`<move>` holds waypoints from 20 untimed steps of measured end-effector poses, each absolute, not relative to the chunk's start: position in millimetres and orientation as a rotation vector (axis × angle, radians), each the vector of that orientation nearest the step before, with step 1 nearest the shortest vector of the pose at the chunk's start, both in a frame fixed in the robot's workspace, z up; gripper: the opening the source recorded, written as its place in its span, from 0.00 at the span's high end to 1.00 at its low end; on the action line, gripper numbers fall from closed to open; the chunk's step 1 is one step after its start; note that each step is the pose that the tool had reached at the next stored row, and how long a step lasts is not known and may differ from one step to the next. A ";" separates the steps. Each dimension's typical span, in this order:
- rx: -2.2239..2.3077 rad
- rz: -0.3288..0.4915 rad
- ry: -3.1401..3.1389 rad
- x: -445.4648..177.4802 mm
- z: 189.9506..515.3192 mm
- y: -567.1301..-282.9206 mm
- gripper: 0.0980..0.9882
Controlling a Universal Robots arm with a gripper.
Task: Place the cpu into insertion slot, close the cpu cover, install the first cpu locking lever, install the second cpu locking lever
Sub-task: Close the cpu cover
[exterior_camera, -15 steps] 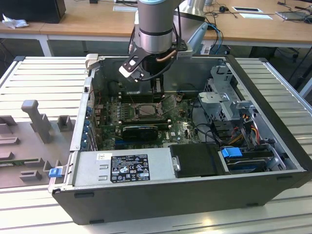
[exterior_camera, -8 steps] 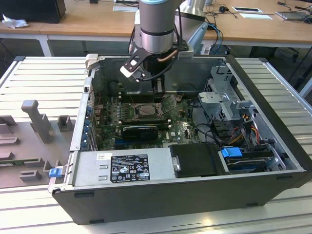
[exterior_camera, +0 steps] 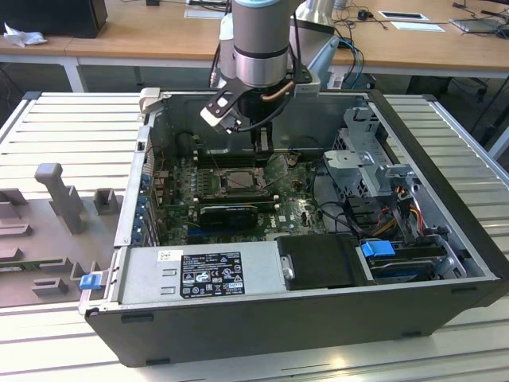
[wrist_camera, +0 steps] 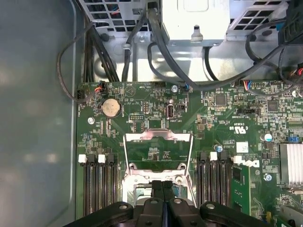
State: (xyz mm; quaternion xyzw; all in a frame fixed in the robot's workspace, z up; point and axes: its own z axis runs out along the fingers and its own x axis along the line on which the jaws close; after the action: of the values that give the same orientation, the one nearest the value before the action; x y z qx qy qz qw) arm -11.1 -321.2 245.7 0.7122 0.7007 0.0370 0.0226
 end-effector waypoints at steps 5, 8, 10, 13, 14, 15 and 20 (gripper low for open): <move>2.206 0.115 2.171 -9.3 259.3 -321.1 0.99; 2.207 0.113 2.172 2.9 259.4 -321.2 0.99; 2.207 0.113 2.172 8.6 259.4 -321.2 0.99; 2.207 0.113 2.171 11.8 259.4 -321.2 0.99; 2.208 0.113 2.171 12.6 259.3 -321.3 0.99; 2.208 0.113 2.171 14.5 259.3 -321.3 0.99; 2.206 0.112 2.173 35.8 258.0 -321.3 0.99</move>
State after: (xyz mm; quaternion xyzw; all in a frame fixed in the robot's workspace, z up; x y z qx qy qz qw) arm 35.8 -321.3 258.0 0.7118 0.7011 0.0363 0.0214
